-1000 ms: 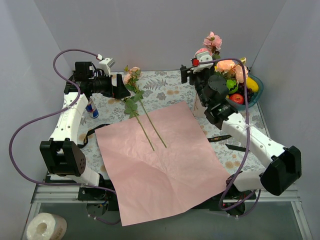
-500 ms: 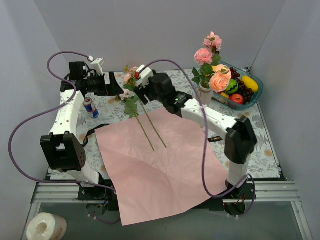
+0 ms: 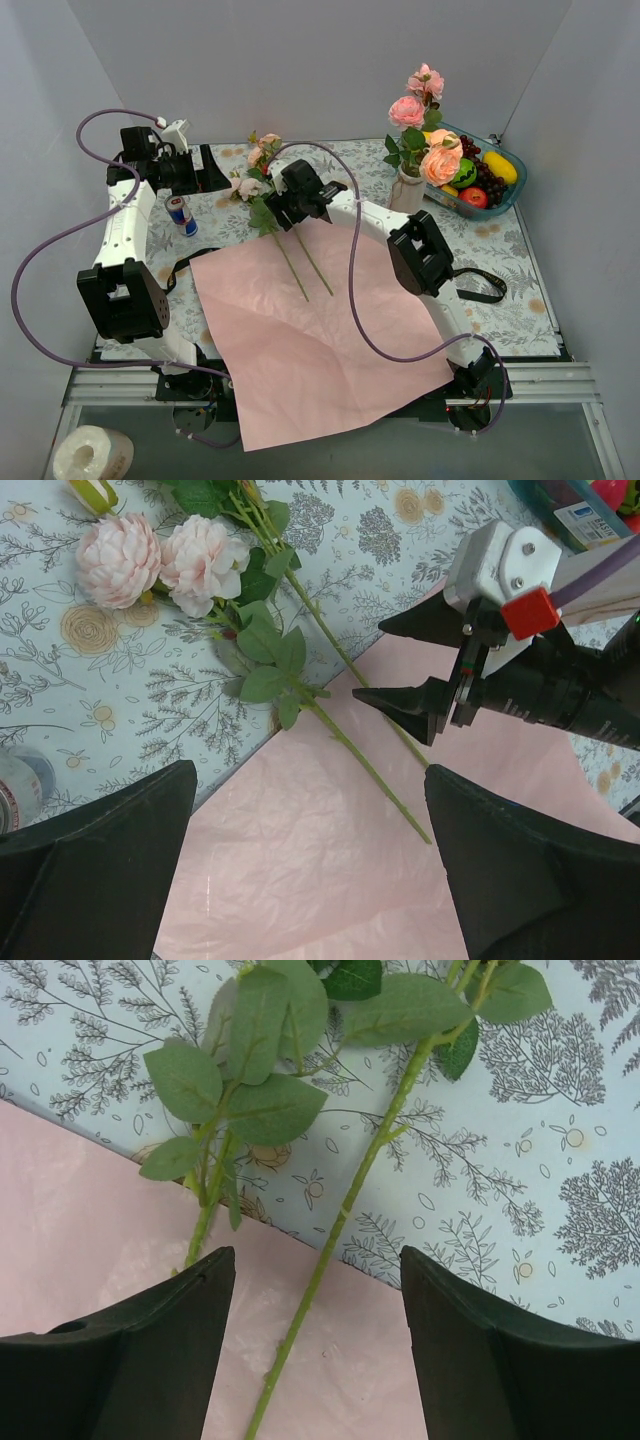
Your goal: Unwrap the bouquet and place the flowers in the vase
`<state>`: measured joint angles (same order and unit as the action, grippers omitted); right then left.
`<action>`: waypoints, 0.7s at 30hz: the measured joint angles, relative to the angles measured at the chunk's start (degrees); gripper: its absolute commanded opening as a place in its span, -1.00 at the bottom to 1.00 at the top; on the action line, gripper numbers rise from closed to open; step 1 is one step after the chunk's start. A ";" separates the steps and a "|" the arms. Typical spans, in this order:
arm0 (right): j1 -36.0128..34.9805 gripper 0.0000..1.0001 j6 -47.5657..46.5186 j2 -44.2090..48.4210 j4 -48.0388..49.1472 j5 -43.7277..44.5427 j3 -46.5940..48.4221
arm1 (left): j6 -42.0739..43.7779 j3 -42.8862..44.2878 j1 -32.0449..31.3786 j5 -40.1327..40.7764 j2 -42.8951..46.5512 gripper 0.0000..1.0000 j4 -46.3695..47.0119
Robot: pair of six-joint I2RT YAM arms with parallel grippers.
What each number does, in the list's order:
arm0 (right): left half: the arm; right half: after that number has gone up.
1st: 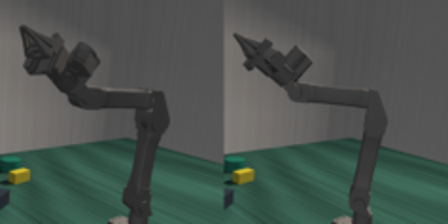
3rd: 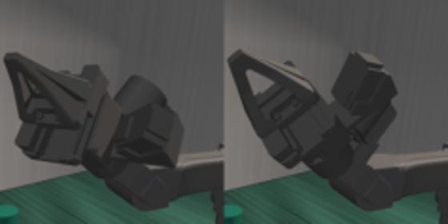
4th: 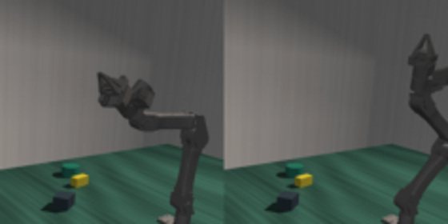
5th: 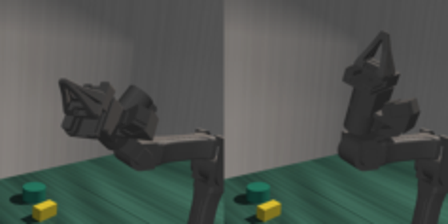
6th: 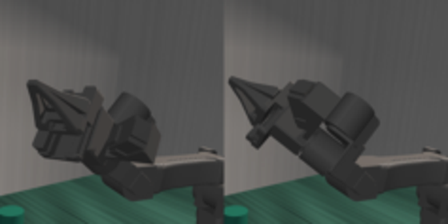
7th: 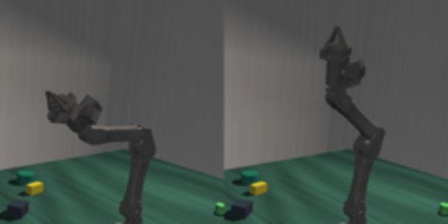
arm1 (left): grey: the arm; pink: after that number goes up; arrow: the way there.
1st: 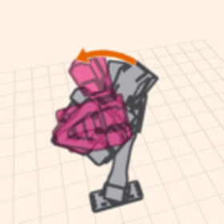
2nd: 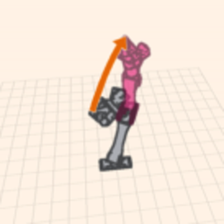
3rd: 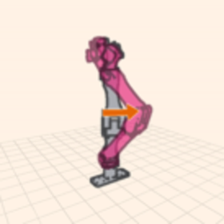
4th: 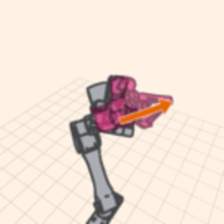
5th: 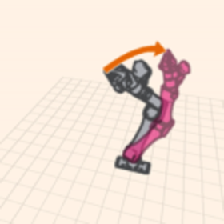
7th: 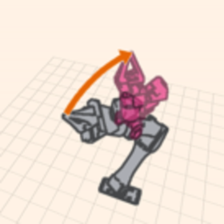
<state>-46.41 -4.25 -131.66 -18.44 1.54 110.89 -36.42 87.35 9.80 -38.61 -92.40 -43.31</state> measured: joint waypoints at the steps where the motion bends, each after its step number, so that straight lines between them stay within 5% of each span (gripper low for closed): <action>1: 0.44 0.44 1.03 -0.09 0.09 -0.66 0.13 | 0.07 0.00 0.00 0.00 0.00 0.97 -0.09; 15: 1.66 0.24 4.61 -5.18 -0.33 -1.75 2.19 | 1.46 0.00 0.00 -0.48 0.50 0.96 -0.46; 21: 1.49 -0.29 6.25 -6.51 -1.11 -1.70 3.10 | 1.81 -0.11 0.09 -0.48 1.09 0.96 -0.90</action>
<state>-44.93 2.00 -138.17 -19.55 -0.16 113.99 -34.61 87.24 9.89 -39.09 -91.31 -44.21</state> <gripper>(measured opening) 0.475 0.982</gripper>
